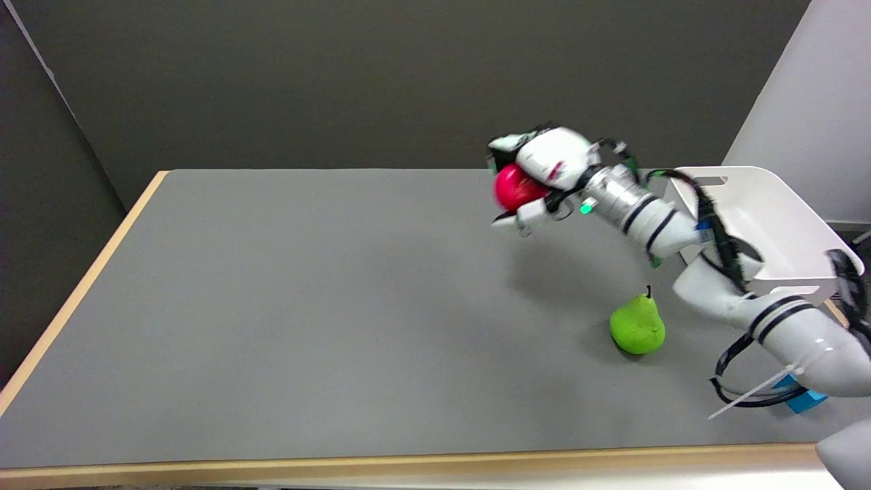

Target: Pick up the red apple.

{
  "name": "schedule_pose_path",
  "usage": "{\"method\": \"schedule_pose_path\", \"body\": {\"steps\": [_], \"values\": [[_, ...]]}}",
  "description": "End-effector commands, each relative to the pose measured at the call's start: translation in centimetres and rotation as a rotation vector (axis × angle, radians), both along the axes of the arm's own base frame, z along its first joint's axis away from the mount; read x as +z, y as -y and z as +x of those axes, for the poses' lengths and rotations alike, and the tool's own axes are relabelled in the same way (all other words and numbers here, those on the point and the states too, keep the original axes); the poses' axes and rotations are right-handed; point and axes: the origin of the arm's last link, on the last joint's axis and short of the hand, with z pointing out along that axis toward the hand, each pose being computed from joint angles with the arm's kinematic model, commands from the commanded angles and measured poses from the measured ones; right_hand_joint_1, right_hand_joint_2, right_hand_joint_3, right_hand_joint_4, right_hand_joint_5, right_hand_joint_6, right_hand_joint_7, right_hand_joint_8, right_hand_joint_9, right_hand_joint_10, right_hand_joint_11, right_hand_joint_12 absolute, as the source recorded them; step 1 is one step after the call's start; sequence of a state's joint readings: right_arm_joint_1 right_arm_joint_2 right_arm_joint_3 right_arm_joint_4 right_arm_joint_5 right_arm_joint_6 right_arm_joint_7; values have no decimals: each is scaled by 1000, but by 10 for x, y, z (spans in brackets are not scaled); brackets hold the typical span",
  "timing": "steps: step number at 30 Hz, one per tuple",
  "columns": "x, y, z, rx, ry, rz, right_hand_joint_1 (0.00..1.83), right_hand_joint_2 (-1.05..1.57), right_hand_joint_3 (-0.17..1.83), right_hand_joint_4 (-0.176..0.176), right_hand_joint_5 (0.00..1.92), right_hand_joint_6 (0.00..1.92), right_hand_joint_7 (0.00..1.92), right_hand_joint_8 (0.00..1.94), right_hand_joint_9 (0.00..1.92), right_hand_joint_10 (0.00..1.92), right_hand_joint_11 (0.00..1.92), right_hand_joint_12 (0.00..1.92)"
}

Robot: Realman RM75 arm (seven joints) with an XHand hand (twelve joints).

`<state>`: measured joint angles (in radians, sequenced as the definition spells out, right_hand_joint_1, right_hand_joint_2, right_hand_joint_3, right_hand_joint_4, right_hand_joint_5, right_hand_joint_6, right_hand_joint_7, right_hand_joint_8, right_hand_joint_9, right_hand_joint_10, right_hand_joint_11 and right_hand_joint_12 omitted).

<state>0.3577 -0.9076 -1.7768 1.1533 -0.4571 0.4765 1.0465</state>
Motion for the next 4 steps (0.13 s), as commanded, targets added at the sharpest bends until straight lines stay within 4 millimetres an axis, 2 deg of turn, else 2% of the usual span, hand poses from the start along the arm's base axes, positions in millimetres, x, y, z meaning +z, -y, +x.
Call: {"method": "schedule_pose_path", "body": {"steps": [1, 4], "values": [[196, -55, 61, -25, -176, -697, 1308, 1043, 494, -75, 590, 1612, 668, 1490, 766, 1664, 686, 1602], [232, -71, 52, -109, -149, -822, 1307, 1044, 497, -74, 586, 1618, 662, 1501, 762, 1672, 682, 1601]]}}
